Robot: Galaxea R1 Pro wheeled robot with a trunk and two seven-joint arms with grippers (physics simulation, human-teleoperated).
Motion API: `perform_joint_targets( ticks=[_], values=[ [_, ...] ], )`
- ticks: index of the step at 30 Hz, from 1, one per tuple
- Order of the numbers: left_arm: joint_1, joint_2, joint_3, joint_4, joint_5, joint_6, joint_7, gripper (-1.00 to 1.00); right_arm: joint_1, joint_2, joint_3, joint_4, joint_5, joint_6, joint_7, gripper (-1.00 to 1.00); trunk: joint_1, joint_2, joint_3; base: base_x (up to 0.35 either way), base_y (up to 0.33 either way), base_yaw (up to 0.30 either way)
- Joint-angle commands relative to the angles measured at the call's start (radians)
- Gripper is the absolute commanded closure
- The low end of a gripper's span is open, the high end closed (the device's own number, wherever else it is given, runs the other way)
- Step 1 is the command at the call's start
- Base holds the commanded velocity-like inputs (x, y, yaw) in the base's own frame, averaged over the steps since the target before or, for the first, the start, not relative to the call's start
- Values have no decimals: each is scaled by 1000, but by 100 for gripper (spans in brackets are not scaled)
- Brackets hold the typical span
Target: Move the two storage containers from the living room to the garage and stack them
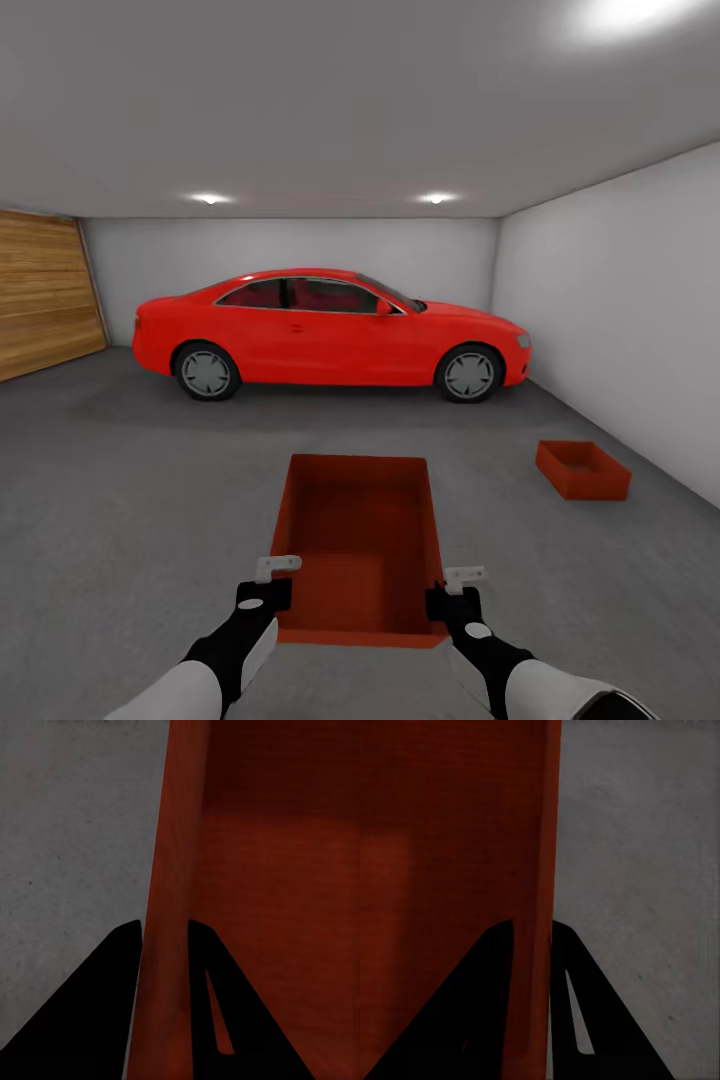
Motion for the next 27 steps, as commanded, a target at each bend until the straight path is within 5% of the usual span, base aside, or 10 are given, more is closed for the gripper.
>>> perform_joint_targets(
  ticks=[1,27],
  values=[
    [-1,3,23,-35,-18,4,8,100,0,0,-7,2,-12,-2,1,100,1,-1,-2,321,90,0],
    [-1,4,23,-35,-16,4,8,100,0,0,-7,2,-12,-1,1,100,1,-1,-2,321,11,0]
  ],
)
